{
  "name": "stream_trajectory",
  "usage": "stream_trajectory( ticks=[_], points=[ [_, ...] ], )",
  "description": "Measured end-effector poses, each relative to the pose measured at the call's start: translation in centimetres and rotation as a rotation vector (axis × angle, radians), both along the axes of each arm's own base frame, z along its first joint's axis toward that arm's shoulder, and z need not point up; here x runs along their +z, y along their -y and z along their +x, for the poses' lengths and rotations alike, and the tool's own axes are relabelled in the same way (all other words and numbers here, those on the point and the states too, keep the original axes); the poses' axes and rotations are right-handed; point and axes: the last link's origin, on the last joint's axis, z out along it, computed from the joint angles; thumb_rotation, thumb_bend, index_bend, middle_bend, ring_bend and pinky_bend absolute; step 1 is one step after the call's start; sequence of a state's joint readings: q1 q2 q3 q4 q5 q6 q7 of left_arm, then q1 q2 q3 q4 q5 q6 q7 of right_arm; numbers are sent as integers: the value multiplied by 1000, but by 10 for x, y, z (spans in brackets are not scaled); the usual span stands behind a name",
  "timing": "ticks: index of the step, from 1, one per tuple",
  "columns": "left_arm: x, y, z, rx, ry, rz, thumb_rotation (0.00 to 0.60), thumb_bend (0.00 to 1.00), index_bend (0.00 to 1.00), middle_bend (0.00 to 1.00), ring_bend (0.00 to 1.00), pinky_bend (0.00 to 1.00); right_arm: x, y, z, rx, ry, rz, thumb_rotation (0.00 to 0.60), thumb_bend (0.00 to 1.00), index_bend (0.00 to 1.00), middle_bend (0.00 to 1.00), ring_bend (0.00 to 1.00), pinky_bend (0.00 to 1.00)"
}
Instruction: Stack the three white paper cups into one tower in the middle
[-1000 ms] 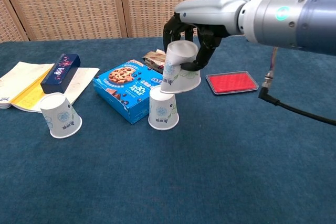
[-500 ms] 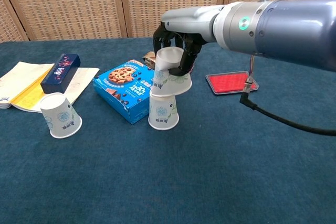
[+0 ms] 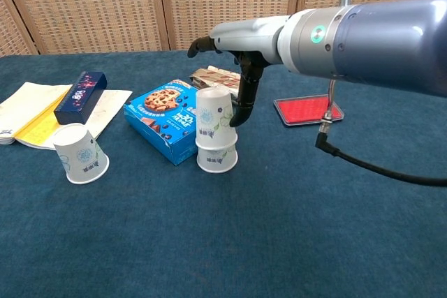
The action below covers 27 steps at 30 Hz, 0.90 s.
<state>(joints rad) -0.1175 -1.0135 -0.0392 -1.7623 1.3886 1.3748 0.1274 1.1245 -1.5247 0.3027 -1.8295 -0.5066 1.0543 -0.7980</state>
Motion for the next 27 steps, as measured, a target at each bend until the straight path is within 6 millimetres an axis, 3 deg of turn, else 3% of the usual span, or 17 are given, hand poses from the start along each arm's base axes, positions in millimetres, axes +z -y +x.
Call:
stream_trajectory(
  ticks=[4, 9, 16, 22, 25, 27],
  points=[
    [0, 1, 0, -2, 2, 1, 600, 0, 0, 0, 0, 0, 4, -2, -2, 10, -8, -11, 600, 0, 11, 0, 64, 198],
    [0, 2, 1, -7, 4, -3, 600, 0, 0, 0, 0, 0, 12, -5, -12, 30, -24, -30, 600, 0, 145, 12, 54, 166],
    [3, 2, 1, -15, 16, 6, 600, 0, 0, 0, 0, 0, 24, -19, -44, 120, -80, -75, 600, 0, 172, 44, 50, 106],
    [5, 2, 1, -38, 13, 10, 600, 0, 0, 0, 0, 0, 45, -38, -86, 199, -72, -152, 600, 0, 162, 97, 59, 103],
    [4, 3, 3, -58, 10, 2, 600, 0, 0, 0, 0, 0, 59, -48, -122, 220, -61, -236, 600, 0, 65, 41, 40, 53],
    [2, 4, 5, -74, 7, -6, 600, 0, 0, 0, 0, 0, 72, -56, -156, 213, -53, -307, 600, 0, 13, 6, 11, 11]
  ],
)
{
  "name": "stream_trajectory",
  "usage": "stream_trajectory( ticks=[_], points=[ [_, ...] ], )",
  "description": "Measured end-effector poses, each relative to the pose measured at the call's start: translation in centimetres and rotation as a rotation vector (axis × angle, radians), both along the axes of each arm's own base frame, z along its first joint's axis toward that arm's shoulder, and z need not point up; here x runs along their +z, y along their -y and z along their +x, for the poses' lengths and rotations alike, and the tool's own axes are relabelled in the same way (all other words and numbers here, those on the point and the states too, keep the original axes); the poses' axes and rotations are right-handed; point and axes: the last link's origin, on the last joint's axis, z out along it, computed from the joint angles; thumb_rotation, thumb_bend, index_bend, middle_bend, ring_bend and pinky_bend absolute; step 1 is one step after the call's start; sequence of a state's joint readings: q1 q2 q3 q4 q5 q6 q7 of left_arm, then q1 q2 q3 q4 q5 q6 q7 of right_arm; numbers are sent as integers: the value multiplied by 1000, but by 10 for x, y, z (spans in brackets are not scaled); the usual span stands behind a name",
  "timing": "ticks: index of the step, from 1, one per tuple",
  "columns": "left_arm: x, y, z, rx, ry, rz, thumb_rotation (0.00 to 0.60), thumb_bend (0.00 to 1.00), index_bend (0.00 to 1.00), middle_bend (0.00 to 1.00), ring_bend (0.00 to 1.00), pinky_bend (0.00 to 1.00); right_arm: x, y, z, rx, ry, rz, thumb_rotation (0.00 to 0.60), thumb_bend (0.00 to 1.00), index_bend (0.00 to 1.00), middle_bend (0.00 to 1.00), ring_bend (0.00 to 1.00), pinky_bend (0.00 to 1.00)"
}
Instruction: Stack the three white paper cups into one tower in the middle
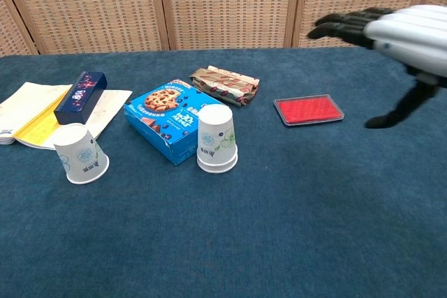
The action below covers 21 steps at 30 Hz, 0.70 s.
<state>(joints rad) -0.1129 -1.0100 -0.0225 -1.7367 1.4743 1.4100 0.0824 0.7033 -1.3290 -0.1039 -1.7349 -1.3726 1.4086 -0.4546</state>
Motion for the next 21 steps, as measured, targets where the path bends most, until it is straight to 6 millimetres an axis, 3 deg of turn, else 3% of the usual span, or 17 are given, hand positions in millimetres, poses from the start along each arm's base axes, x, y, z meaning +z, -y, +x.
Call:
stream_trajectory(
  ticks=[5, 8, 15, 21],
  points=[
    [-11, -3, 5, -39, -21, -25, 600, 0, 0, 0, 0, 0, 35, -36, -82, -82, 35, -111, 600, 0, 0, 0, 0, 0],
    [-18, -9, 9, -63, -62, -41, 600, 0, 0, 0, 0, 0, 50, -59, -107, -102, 66, -133, 600, 0, 0, 0, 0, 0],
    [-51, -41, 29, -180, -174, -139, 600, 0, 0, 0, 0, 34, 65, -93, -127, -105, 112, -173, 600, 0, 0, 0, 0, 0],
    [-83, -71, 48, -265, -195, -242, 600, 0, 12, 0, 32, 163, 67, -98, -129, -112, 141, -158, 600, 0, 0, 0, 0, 0]
  ],
)
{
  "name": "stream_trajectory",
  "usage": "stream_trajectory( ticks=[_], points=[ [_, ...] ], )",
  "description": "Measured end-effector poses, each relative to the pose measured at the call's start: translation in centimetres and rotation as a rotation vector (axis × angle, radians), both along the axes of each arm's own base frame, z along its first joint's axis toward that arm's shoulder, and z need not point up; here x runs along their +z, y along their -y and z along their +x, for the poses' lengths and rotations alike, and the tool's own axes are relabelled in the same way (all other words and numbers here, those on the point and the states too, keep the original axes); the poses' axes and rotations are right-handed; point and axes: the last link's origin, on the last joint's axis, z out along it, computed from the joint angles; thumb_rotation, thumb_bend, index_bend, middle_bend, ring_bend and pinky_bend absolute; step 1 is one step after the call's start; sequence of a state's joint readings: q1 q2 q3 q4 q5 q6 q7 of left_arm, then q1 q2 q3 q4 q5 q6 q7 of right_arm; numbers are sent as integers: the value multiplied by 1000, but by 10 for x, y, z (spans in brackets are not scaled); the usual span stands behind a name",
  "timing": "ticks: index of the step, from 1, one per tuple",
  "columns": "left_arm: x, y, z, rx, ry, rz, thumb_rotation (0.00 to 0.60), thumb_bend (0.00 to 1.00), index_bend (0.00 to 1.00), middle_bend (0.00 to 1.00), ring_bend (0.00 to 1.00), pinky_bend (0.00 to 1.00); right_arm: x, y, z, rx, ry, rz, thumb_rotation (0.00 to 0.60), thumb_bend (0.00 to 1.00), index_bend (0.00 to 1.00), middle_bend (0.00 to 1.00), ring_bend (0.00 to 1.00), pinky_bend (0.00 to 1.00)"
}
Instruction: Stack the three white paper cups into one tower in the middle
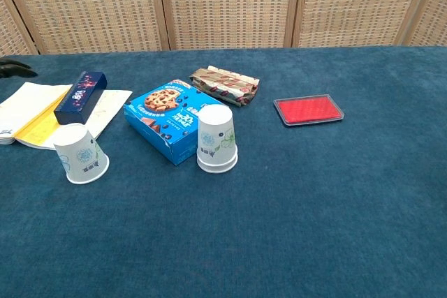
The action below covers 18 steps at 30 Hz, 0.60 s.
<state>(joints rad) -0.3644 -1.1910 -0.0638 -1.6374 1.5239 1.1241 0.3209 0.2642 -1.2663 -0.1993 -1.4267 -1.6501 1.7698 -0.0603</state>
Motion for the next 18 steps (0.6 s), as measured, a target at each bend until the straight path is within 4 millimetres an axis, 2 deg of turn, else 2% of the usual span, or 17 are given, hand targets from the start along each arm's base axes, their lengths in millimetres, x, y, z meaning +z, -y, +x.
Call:
stream_trajectory(
  ticks=[6, 11, 18],
  points=[
    [-27, -31, 8, -43, -37, -66, 600, 0, 139, 41, 163, 292, 2, 1, -2, -10, 20, 26, 600, 0, 0, 0, 0, 0],
    [-41, -47, 9, -41, -34, -95, 600, 0, 203, 94, 238, 367, 1, 2, -5, -37, 31, 53, 600, 0, 0, 0, 0, 0],
    [-52, -61, 6, -44, -14, -100, 600, 11, 375, 274, 382, 459, 2, 3, -7, -64, 32, 58, 600, 0, 17, 0, 0, 0]
  ],
)
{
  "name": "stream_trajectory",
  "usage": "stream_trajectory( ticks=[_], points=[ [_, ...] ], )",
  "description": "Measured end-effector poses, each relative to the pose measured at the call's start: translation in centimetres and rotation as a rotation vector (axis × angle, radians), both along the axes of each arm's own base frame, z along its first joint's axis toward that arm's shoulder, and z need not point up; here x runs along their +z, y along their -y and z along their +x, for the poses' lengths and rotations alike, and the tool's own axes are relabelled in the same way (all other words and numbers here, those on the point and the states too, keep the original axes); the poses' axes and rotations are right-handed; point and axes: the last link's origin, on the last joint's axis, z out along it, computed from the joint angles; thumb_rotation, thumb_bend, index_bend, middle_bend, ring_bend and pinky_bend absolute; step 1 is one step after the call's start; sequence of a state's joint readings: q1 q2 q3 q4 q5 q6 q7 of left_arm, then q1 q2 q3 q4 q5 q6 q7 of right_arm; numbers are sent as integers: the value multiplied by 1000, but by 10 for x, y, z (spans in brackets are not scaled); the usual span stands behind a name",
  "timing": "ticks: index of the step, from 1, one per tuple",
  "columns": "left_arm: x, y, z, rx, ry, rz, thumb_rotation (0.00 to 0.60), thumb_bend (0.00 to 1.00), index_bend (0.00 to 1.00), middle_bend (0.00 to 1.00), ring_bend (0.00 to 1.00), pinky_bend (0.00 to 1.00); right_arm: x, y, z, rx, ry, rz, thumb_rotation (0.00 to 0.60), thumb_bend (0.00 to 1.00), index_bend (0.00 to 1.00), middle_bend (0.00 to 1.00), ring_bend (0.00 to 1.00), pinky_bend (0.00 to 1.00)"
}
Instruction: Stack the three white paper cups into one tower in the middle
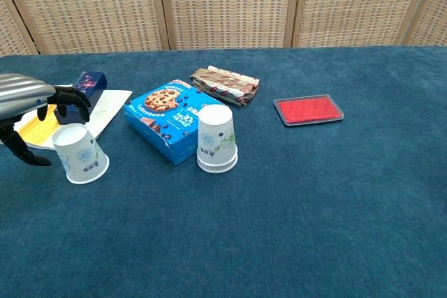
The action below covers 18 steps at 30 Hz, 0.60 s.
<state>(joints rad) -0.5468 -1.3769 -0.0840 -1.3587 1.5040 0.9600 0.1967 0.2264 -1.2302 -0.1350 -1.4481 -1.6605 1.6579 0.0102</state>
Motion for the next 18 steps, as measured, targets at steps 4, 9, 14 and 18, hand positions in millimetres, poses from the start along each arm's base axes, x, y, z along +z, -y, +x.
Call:
stream_trajectory(
  ticks=[4, 9, 14, 18],
  points=[
    [-4, -1, 1, 2, 36, -5, 600, 66, 402, 302, 408, 477, -1, 0, 0, -8, -5, 8, 600, 0, 18, 0, 0, 0],
    [-9, -3, 3, -10, 68, 5, 600, 126, 496, 385, 473, 521, -1, -1, 1, -1, -6, 7, 600, 0, 18, 0, 0, 0],
    [-8, -5, 8, -26, 112, 25, 600, 155, 570, 442, 522, 559, 1, -1, 1, 0, 2, 2, 600, 0, 18, 0, 0, 0],
    [-2, -5, 16, -36, 148, 31, 600, 156, 573, 446, 525, 562, 3, -2, 2, 6, 6, -2, 600, 0, 18, 0, 0, 0]
  ],
)
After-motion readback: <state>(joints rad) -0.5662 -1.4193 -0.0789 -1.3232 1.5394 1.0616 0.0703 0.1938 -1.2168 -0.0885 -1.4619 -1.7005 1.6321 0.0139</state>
